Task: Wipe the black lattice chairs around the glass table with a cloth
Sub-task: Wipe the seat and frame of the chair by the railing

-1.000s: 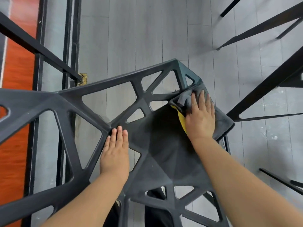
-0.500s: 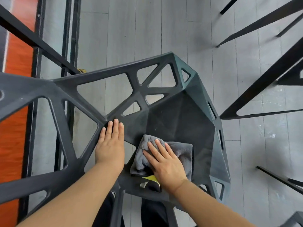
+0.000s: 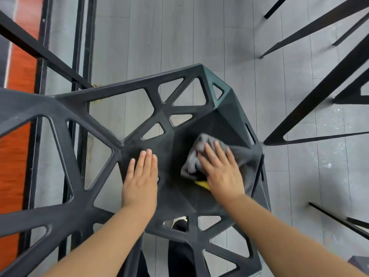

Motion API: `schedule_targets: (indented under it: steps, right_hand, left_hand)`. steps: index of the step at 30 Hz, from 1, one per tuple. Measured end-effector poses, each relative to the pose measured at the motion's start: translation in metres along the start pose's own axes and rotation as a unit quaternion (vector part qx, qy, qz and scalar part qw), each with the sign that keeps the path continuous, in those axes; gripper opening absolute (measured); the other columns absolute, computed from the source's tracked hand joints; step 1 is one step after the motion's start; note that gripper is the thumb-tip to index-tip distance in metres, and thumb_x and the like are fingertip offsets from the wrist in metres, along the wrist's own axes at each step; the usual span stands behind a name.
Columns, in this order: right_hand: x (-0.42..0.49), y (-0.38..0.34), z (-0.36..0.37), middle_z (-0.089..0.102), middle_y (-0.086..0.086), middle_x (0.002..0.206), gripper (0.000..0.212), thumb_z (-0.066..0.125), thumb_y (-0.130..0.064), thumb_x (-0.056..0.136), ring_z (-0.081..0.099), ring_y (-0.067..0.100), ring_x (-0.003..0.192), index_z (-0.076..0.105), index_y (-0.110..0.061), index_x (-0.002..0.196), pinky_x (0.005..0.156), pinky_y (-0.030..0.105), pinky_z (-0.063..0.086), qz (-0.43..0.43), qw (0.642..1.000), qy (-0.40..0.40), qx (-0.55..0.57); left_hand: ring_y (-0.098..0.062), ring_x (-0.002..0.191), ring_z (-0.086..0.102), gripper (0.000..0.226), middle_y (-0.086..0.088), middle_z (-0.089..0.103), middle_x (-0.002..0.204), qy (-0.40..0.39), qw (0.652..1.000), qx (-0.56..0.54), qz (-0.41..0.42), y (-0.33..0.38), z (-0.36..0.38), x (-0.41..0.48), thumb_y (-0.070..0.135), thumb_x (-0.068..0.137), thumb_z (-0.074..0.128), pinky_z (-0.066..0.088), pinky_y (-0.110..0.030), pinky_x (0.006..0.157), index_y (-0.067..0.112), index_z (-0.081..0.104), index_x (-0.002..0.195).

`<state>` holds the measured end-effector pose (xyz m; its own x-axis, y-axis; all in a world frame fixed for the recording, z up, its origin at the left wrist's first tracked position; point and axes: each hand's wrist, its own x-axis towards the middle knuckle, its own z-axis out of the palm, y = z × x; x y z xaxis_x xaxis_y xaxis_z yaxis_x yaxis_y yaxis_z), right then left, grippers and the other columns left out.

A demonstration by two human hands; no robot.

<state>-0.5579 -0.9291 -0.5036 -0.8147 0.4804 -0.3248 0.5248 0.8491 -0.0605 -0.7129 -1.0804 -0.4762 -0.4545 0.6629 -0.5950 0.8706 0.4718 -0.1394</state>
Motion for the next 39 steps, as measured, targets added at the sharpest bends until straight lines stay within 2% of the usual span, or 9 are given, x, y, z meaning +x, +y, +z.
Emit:
schedule_targets:
  steps: [4,10,14,18,22,27,31,35,39]
  right_hand:
    - [-0.057,-0.007,0.01,0.043,0.004,0.146,0.054,0.032,-0.021,0.084,0.032,0.031,0.138,0.05,-0.019,0.136,0.111,0.049,0.017,-0.016,0.999,-0.043,0.001]
    - [0.016,-0.02,-0.005,0.045,0.004,0.145,0.055,0.031,-0.027,0.085,0.035,0.033,0.137,0.051,-0.022,0.135,0.116,0.051,0.017,-0.014,0.999,-0.041,0.0]
    - [0.067,-0.029,-0.014,0.015,-0.001,0.158,0.055,0.037,-0.025,0.092,0.005,0.028,0.146,0.03,-0.028,0.147,0.118,0.048,-0.002,-0.064,0.998,-0.03,-0.002]
    - [0.044,-0.024,-0.004,0.032,0.003,0.153,0.059,0.06,-0.019,0.084,0.023,0.031,0.143,0.044,-0.022,0.14,0.116,0.05,0.015,-0.061,0.998,-0.006,0.018]
    - [-0.025,-0.009,0.013,0.038,0.005,0.149,0.067,0.071,-0.016,0.075,0.026,0.031,0.141,0.047,-0.02,0.137,0.113,0.05,0.019,-0.036,0.999,-0.027,0.018]
    - [-0.052,0.009,0.012,0.04,0.005,0.148,0.054,0.046,-0.023,0.084,0.019,0.029,0.142,0.045,-0.021,0.138,0.113,0.051,0.014,0.044,0.999,-0.02,0.004]
    - [0.014,0.031,-0.009,0.034,0.007,0.151,0.06,0.062,-0.025,0.084,0.021,0.033,0.142,0.042,-0.022,0.141,0.116,0.052,0.016,0.108,0.994,0.028,0.01]
    - [0.091,0.058,-0.04,0.01,0.001,0.159,0.064,0.047,-0.028,0.093,0.004,0.026,0.146,0.018,-0.03,0.15,0.118,0.045,0.011,0.154,0.985,0.018,0.074]
    - [0.13,0.086,-0.054,-0.004,-0.005,0.16,0.069,0.042,-0.032,0.095,0.004,0.022,0.146,0.0,-0.038,0.149,0.117,0.042,0.016,0.159,0.973,-0.02,0.169]
  left_hand:
    - [-0.027,0.144,-0.018,0.07,-0.012,-0.016,0.157,0.006,0.997,-0.031,0.066,0.014,-0.008,-0.005,0.02,0.098,0.036,-0.014,-0.043,0.115,0.008,-0.011,0.149]
    - [-0.027,0.145,-0.011,0.06,-0.009,-0.002,0.159,-0.003,0.996,-0.035,0.077,0.009,-0.002,-0.002,0.02,0.098,0.032,-0.006,-0.046,0.118,0.009,0.008,0.151]
    - [-0.028,0.145,-0.012,0.056,-0.012,0.001,0.159,0.002,0.996,-0.011,0.089,0.011,0.004,0.0,0.018,0.099,0.024,-0.009,-0.045,0.115,0.006,0.006,0.15]
    - [-0.027,0.145,-0.015,0.057,-0.009,-0.003,0.159,-0.01,0.996,0.0,0.093,0.009,-0.004,-0.002,0.019,0.099,0.025,-0.008,-0.046,0.117,0.009,0.005,0.151]
    - [-0.023,0.147,0.004,0.061,-0.008,0.016,0.158,0.05,0.992,-0.084,0.084,0.017,-0.011,0.001,0.022,0.097,0.043,0.004,-0.04,0.117,0.009,0.017,0.15]
    - [-0.026,0.146,-0.004,0.077,-0.014,-0.007,0.158,0.051,0.987,-0.084,0.127,0.051,-0.028,0.036,0.023,0.097,0.049,0.003,-0.036,0.118,0.005,-0.005,0.149]
    - [-0.037,0.145,0.0,0.085,-0.027,-0.004,0.155,0.009,0.992,0.011,0.128,0.07,-0.027,0.058,0.026,0.094,0.055,0.009,-0.044,0.119,-0.005,-0.005,0.146]
    - [-0.043,0.143,0.002,0.083,-0.034,-0.003,0.152,-0.007,0.985,0.085,0.147,0.073,-0.024,0.062,0.029,0.097,0.048,0.004,-0.05,0.117,-0.011,-0.008,0.143]
    - [-0.047,0.141,0.006,0.084,-0.038,-0.001,0.149,-0.013,0.979,0.126,0.157,0.077,-0.027,0.063,0.028,0.097,0.049,0.005,-0.053,0.116,-0.015,-0.008,0.14]
